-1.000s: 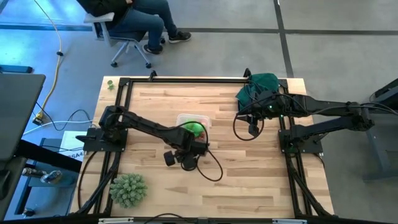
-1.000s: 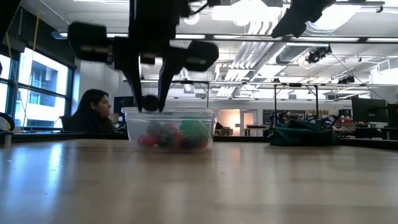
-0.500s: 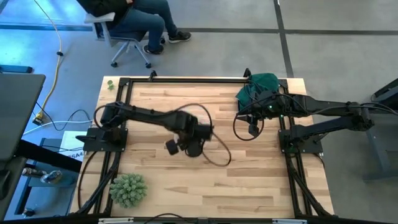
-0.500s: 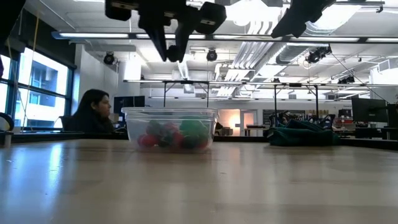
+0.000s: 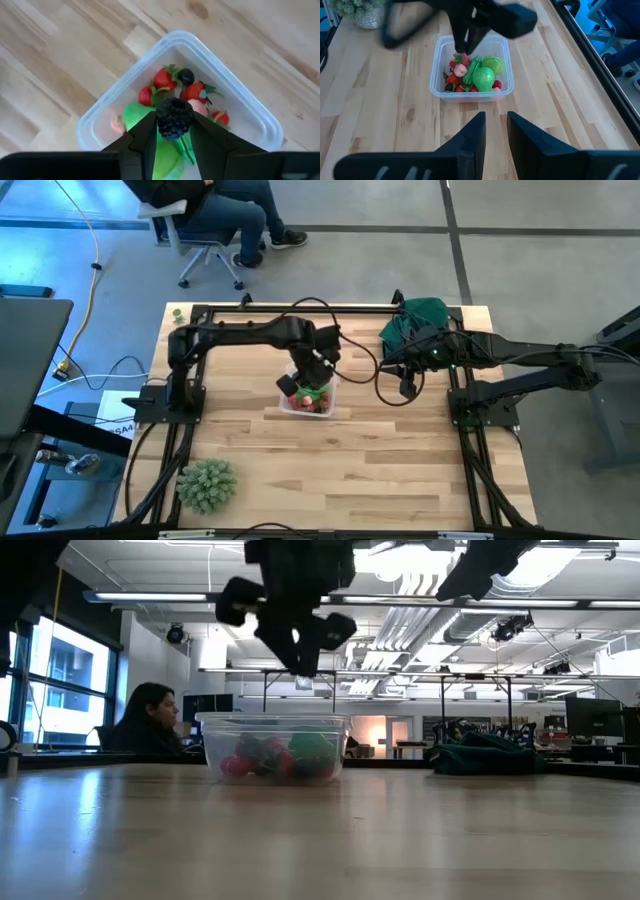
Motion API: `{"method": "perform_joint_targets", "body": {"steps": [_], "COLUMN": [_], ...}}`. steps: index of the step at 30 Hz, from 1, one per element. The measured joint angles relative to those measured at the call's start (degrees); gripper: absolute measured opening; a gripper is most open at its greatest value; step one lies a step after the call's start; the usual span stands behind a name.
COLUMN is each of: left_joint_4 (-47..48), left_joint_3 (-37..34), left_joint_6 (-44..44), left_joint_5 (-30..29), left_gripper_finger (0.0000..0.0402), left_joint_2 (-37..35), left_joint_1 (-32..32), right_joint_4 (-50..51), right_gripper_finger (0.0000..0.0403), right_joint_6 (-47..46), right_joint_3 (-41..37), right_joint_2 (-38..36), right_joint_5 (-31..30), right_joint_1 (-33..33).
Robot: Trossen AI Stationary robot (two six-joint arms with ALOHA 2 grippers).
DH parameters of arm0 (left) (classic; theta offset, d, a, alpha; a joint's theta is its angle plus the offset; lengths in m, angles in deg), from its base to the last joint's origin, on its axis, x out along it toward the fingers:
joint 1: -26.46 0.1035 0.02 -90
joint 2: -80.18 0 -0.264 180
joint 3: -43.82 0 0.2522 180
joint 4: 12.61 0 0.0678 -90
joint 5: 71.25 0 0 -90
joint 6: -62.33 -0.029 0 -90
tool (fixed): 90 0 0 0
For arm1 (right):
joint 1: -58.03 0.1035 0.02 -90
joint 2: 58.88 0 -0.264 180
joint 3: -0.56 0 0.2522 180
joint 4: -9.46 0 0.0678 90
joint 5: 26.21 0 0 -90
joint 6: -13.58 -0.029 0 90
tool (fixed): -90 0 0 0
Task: Pick and placing Produce into tupperware
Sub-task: Put the blackberry into the transparent container
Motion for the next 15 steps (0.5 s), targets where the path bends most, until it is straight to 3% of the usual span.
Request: {"method": "perform_joint_targets", "body": {"steps": [5, 15], "left_joint_4": [-4.97, -10.90], "left_joint_3": [-5.51, -14.57], "left_joint_6": [-0.20, -0.01], "left_joint_5": [3.06, 2.41], "left_gripper_finger": [0.0101, 0.0101], "left_joint_2": [0.02, 0.02], "left_joint_1": [1.96, 1.78], "right_joint_4": [-0.02, -0.02], "right_gripper_finger": [0.0068, 0.0068], "right_joint_6": [0.00, 0.00], "right_joint_3": [0.00, 0.00], "right_joint_2": [0.00, 0.00], "right_joint_5": [0.00, 0.00], "right_joint_1": [0.02, 0.02]}}
